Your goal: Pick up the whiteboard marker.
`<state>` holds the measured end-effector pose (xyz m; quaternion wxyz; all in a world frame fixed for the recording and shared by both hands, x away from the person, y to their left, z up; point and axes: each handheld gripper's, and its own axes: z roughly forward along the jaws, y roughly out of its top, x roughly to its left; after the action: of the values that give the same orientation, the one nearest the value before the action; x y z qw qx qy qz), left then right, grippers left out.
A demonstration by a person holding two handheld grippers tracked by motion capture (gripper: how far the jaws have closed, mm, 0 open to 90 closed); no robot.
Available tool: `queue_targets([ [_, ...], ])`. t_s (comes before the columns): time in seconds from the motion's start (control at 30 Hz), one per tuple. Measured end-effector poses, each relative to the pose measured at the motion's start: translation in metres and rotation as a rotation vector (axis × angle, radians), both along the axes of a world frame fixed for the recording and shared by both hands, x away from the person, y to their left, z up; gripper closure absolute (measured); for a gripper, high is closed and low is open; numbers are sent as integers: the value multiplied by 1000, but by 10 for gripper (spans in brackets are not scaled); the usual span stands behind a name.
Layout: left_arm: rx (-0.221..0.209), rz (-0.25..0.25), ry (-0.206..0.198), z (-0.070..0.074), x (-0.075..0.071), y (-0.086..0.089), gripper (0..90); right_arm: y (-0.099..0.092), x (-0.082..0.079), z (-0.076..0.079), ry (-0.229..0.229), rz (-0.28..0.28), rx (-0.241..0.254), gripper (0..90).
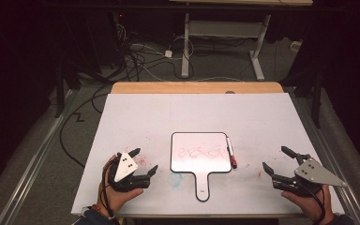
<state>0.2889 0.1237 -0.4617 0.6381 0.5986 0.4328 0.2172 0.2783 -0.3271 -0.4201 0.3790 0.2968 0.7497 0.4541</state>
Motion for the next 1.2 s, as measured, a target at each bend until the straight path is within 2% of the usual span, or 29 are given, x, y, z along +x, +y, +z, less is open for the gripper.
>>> queue_targets([
  [0.1, -19, -1, 3, 1, 4, -2, 175, 0, 3, -3, 30, -3, -3, 239],
  [0.2, 13, -7, 6, -4, 4, -3, 177, -3, 5, -5, 78, 3, 20, 242],
  [0.27, 37, -6, -1, -7, 5, -3, 187, -2, 8, -6, 101, 17, 7, 240],
  [0.4, 41, 11, 10, -8, 8, -3, 198, 1, 11, -8, 137, 34, 5, 246],
  [0.53, 43, -2, 23, -9, 8, -4, 199, 6, 16, -10, 180, 45, -18, 255],
  [0.63, 46, -6, 27, -10, 8, -5, 198, 8, 24, -12, 226, 61, 13, 249],
  [0.77, 50, -7, 35, -12, 9, -6, 198, 11, 31, -13, 248, 77, 22, 235],
  [0.97, 72, 3, 32, -13, 9, -6, 198, 20, 42, -11, 253, 90, -3, 254],
  [1.2, 72, -3, 27, -13, 9, -8, 198, 31, 58, -7, 294, 80, -36, 286],
])
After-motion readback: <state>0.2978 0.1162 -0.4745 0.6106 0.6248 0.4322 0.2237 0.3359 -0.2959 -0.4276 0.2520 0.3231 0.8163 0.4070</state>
